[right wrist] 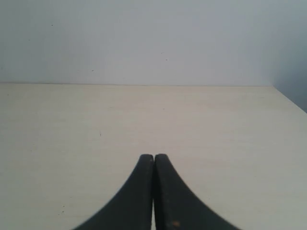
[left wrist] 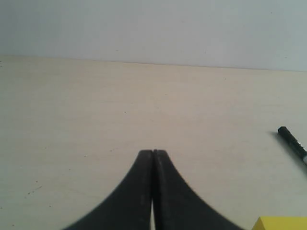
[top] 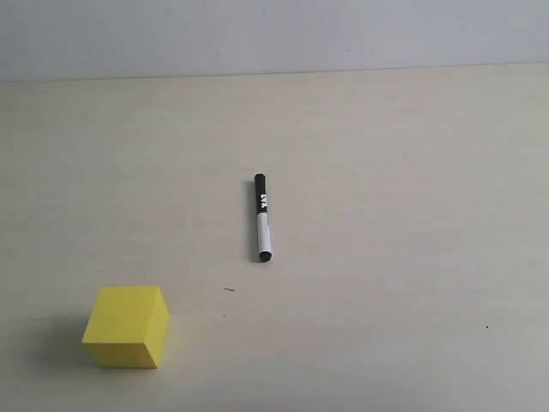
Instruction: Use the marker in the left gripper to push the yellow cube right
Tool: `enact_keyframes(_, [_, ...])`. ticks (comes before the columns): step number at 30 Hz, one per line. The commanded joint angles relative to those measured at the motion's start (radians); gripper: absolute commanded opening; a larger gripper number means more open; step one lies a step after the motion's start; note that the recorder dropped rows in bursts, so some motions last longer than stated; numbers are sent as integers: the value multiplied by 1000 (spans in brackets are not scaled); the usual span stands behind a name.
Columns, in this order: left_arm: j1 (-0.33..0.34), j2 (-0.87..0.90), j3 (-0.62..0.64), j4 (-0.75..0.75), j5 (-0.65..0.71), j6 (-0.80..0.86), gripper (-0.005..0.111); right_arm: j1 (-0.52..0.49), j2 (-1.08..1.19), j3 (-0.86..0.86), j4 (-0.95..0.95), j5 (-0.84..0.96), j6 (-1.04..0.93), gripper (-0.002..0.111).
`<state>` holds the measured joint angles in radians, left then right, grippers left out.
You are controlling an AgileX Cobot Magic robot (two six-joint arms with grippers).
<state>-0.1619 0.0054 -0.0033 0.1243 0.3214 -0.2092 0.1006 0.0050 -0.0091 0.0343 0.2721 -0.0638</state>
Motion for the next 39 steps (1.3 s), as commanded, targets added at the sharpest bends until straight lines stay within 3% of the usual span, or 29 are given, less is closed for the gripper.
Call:
enact_keyframes(1, [2, -5, 3, -1, -29, -5, 0, -7, -5, 4, 2, -5, -10, 0])
enact_keyframes(5, [2, -5, 3, -35, -154, -59, 0, -7, -5, 4, 2, -5, -10, 0])
enact_keyframes(11, [2, -5, 3, -94, -295, -413, 0, -7, -5, 4, 2, -5, -10, 0])
enact_keyframes(16, [2, -5, -10, -94, -695, -483, 0, -7, -5, 4, 2, -5, -10, 0])
enact_keyframes(18, [2, 27, -95, -113, -701, -473, 0, -7, -5, 4, 2, -5, -10, 0])
enact_keyframes(21, [2, 142, -268, -113, -604, -421, 0, -7, -5, 4, 2, -5, -10, 0])
enact_keyframes(26, [2, 479, -590, -109, -371, -330, 0, -7, -5, 4, 2, -5, -10, 0])
enact_keyframes(30, [2, 796, -838, -105, 31, -226, 0, -7, -5, 4, 2, -5, -10, 0])
enact_keyframes(34, [-24, 1108, -1089, -185, 507, 5, 0, -7, -5, 4, 2, -5, -10, 0])
enact_keyframes(36, [-62, 1228, -1187, -229, 676, 104, 0, -7, -5, 4, 2, -5, -10, 0])
enact_keyframes(39, [-168, 1392, -1286, -231, 900, 116, 0, -7, -5, 4, 2, -5, -10, 0])
